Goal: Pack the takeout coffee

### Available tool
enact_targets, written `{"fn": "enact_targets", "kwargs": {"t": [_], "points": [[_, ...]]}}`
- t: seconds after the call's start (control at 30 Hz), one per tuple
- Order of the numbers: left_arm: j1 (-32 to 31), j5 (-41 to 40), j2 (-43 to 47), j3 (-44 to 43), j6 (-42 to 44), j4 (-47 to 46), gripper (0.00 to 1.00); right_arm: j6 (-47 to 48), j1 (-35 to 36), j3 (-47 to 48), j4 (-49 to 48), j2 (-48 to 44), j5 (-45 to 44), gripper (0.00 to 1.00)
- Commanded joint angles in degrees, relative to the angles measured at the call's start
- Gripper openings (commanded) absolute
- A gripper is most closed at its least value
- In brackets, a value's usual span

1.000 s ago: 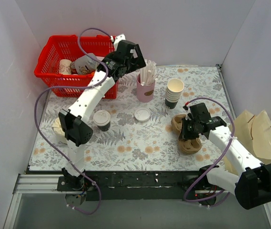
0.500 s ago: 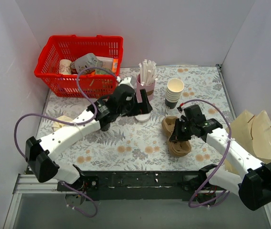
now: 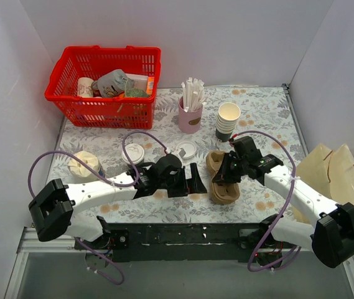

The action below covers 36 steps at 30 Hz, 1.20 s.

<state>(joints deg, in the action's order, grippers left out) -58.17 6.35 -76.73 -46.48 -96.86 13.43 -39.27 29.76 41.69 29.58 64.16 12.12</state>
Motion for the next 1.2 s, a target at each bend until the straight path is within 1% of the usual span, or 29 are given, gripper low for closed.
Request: {"fn": "enact_targets", "kwargs": {"t": [0.0,0.23,0.43,0.7,0.73,0.87,0.9,1.0,1.17], "points": [[-2.6,2.5,-1.2,0.3,-3.3,-10.0,0.98,-3.0,0.1,1.0,-2.1,1.3,-0.5,0.01],[-4.0,0.7,-5.6,2.0,-4.3,-11.2,0.98,-4.2,0.2,1.7,-0.8,1.0,-0.9,0.01],[-4.7,-3.3,-6.8,3.9,-5.1,-11.1,0.98,-4.4,0.2,1.1,-1.0,1.6,-0.1,0.01],[-5.2,-3.0,-9.8,2.9,-8.1,-13.2,0.98,-4.9,0.3,0.8,-1.3,1.3,-0.5,0.01],[-5.3,-4.3,-9.8,2.8,-8.4,-13.2,0.98,-5.0,0.2,0.8,-1.4,1.4,-0.4,0.01],[-5.3,-4.5,-10.1,3.4,-9.5,-13.1,0.98,-5.5,0.2,0.3,-2.0,1.0,-0.2,0.01],[-5.3,-4.3,-9.6,3.7,-9.8,-15.7,0.98,-5.6,0.3,0.2,-2.2,1.0,-0.2,0.01],[-5.4,-4.0,-8.5,4.8,-10.5,-18.1,0.98,-5.9,0.2,0.1,-2.1,0.7,-0.2,0.01],[-5.3,-4.4,-8.9,4.3,-10.5,-18.5,0.98,-6.3,0.3,0.2,-2.7,0.4,0.1,0.01]]}}
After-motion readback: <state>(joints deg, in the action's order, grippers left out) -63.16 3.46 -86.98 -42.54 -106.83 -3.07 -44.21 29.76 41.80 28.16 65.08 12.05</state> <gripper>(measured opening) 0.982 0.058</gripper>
